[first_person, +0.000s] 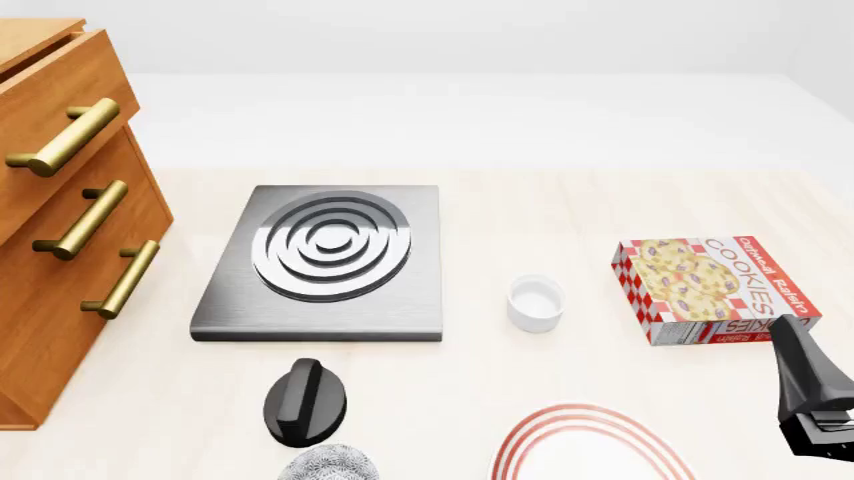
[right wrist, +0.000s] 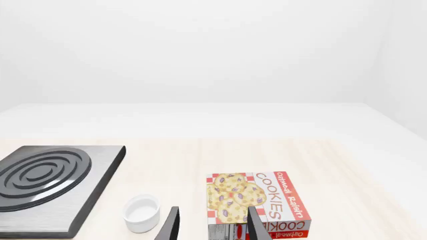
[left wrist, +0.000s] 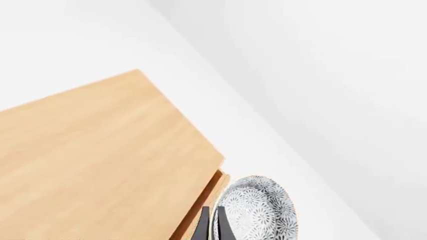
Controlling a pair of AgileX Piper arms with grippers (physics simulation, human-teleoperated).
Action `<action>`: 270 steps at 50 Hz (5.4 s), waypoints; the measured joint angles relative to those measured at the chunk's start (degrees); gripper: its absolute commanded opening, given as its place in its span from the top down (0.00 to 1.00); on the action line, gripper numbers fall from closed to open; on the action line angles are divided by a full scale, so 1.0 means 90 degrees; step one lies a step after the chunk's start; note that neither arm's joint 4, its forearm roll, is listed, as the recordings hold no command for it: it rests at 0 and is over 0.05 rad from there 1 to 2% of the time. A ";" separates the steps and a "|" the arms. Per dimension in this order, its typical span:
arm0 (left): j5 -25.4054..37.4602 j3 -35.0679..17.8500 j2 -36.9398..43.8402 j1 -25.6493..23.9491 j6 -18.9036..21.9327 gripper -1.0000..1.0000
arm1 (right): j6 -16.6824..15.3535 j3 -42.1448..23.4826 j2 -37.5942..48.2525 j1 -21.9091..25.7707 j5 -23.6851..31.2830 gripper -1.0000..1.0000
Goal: Pick the akita bowl on the wooden cabinet and place it on the plate.
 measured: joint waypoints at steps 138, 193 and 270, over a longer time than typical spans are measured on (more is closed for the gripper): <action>0.0299 0.0004 -0.0263 -0.4621 0.0499 1.00 | 0.0000 0.0000 0.0001 0.0000 0.0000 0.00; 0.0128 0.0627 0.0200 -0.5819 0.0823 1.00 | 0.0000 0.0000 0.0001 0.0000 0.0000 0.00; -0.0280 0.1458 0.0631 -0.7071 0.0684 1.00 | 0.0000 0.0000 0.0000 0.0000 0.0000 0.00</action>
